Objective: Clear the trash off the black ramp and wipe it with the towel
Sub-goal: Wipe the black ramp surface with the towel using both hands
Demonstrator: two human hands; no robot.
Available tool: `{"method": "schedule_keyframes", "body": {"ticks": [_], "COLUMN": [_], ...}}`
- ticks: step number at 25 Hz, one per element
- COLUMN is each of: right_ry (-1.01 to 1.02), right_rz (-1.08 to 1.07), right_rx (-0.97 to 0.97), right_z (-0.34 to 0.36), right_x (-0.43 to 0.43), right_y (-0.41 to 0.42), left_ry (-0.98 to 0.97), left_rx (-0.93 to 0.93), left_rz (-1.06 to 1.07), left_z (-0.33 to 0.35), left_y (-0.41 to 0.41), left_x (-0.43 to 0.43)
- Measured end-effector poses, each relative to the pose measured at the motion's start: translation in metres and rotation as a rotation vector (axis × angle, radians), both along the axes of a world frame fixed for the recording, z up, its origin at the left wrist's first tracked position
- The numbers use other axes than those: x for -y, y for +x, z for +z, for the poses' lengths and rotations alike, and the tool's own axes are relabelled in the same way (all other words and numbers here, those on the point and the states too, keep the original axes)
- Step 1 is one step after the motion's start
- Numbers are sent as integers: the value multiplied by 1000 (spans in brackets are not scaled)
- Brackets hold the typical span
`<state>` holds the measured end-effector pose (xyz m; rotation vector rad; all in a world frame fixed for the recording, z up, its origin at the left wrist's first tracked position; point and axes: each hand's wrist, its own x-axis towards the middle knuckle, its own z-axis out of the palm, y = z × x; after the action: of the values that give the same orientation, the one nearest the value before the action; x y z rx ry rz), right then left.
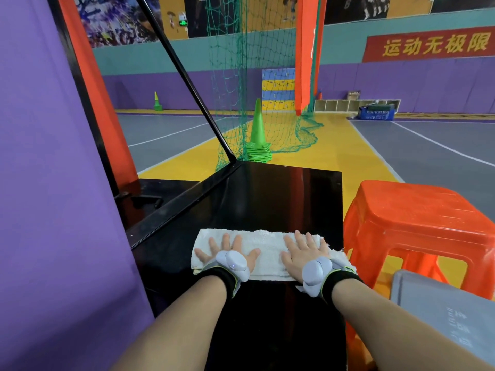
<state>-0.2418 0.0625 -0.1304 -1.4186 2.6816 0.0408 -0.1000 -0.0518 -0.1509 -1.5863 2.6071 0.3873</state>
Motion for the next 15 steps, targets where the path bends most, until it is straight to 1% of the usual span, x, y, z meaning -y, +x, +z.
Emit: {"method": "schedule_keyframes", "body": {"ticks": [6,10,15], "right_ry": [16,-18,-51], "right_rz": [33,76,96], "right_rx": [0,-7,-28], "right_z": [-3,-8,-23], "right_x": [56,97,153], "right_y": [-3,-13,-36], "left_ry": [-131,-151,-123], "left_rx": [26,31,34], "left_rz": [42,73,100], "left_z": [-5,-4,-10], "left_y": [2,-2,-23], "left_x": [36,76,137]}}
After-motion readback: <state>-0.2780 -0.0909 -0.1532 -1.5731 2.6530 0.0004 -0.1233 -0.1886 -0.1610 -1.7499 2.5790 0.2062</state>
